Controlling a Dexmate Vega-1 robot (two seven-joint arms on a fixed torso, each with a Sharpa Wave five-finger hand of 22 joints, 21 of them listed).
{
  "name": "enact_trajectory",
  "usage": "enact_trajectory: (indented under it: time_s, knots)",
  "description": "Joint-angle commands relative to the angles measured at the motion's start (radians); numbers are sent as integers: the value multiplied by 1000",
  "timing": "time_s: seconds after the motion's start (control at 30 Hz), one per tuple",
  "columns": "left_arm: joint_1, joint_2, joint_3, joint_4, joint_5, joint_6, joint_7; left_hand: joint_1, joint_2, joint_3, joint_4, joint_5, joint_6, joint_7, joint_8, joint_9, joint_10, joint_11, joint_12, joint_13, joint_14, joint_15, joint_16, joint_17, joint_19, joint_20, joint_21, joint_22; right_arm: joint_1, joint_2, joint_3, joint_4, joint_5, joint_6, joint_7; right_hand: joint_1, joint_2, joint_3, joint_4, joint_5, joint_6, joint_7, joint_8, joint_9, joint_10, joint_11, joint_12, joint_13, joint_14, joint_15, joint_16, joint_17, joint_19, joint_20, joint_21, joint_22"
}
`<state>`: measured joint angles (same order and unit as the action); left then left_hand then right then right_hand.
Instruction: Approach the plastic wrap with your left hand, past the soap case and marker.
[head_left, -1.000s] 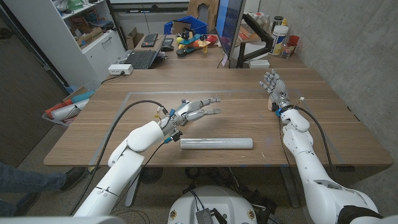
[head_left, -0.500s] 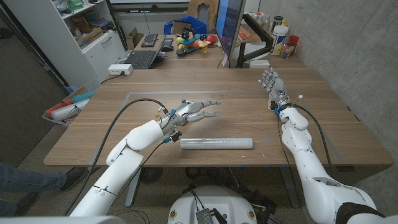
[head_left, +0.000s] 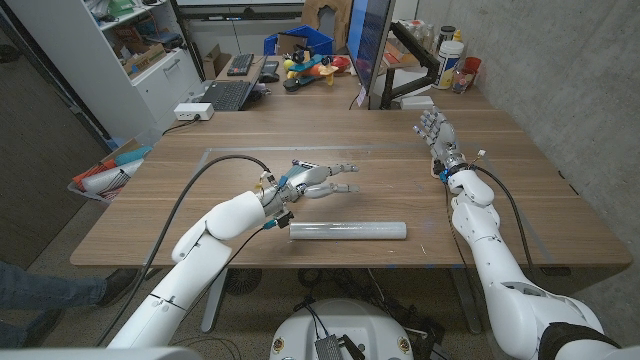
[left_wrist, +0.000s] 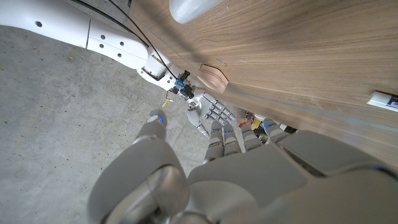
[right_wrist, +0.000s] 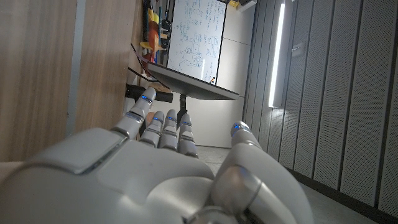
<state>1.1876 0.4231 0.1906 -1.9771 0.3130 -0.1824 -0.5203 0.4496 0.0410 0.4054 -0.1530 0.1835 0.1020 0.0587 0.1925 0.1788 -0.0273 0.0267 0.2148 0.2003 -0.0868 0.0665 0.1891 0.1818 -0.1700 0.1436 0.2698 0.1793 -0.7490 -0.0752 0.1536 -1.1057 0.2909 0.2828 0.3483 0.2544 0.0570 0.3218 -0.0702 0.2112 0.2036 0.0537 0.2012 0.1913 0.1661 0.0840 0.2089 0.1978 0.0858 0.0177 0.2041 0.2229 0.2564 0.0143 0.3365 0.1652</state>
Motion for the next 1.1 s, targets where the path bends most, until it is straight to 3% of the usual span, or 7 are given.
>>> enact_trajectory:
  time_s: [0.03,1.1]
  knots:
    - [-25,3,31,21,17,-15,-14,12,0,3,-6,1,11,-1,4,5,-3,-10,3,1,-4,-2,1,-1,-23,8,-4,2,0,-4,-3,-18,-4,-8,0,-1,-11,-1,-5,4,7,-5,-3,-1,5,2,0,1,6,0,6,2,7,-2,-5,4]
    - [-99,8,99,84,73,-62,-35,28,3,7,-5,0,19,-5,4,5,2,-16,4,1,-1,-4,1,-1,-18,14,-13,3,21,-3,-8,14,-11,10,3,-3,-10,-1,-8,4,7,-6,-4,-1,8,3,-1,2,7,1,6,0,11,-1,-18,4]
